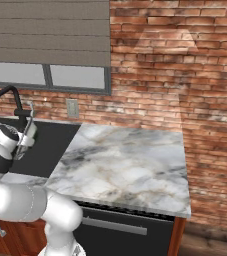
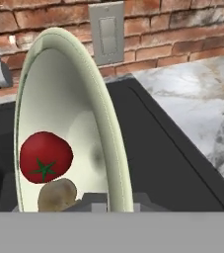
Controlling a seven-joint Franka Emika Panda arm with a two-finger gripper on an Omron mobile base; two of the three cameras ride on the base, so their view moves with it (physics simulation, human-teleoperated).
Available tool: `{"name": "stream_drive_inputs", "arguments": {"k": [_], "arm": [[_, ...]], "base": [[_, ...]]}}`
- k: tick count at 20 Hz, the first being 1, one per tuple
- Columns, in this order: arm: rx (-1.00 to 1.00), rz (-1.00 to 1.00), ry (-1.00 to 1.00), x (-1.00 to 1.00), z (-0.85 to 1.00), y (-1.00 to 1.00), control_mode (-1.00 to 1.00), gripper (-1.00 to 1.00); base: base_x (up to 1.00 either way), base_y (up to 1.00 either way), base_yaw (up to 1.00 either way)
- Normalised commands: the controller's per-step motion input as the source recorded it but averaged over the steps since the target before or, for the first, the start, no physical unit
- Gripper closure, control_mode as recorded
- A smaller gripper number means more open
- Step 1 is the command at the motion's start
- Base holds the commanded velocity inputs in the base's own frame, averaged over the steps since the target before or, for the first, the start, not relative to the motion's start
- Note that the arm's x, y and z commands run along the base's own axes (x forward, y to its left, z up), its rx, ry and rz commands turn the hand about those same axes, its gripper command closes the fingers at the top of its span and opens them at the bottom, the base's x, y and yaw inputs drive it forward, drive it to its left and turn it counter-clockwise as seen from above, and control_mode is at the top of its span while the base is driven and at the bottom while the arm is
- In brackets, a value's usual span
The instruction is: Dump the tomato and garlic from the bowl so the bowl can be washed. Place the bowl in the sink after clearing the leftovers.
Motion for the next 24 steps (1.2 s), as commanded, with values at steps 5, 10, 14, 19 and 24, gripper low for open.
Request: {"name": "stream_drive_inputs", "arguments": {"k": [5,10,14,19,24], "arm": [[-0.15,0.0,0.0,0.0,0.0,0.22,-1.0,1.0],[-0.13,0.0,0.0,-0.02,0.0,0.16,-1.0,1.0],[-0.24,0.0,0.0,-0.01,0.0,0.32,-1.0,1.0],[-0.17,0.0,0.01,0.0,-0.11,0.11,-1.0,1.0],[-0.1,0.0,0.0,0.0,-0.15,0.0,-1.0,1.0]], "base": [[0.0,0.0,0.0],[0.0,0.0,0.0],[0.0,0.0,0.0],[0.0,0.0,0.0],[0.0,0.0,0.0]]}}
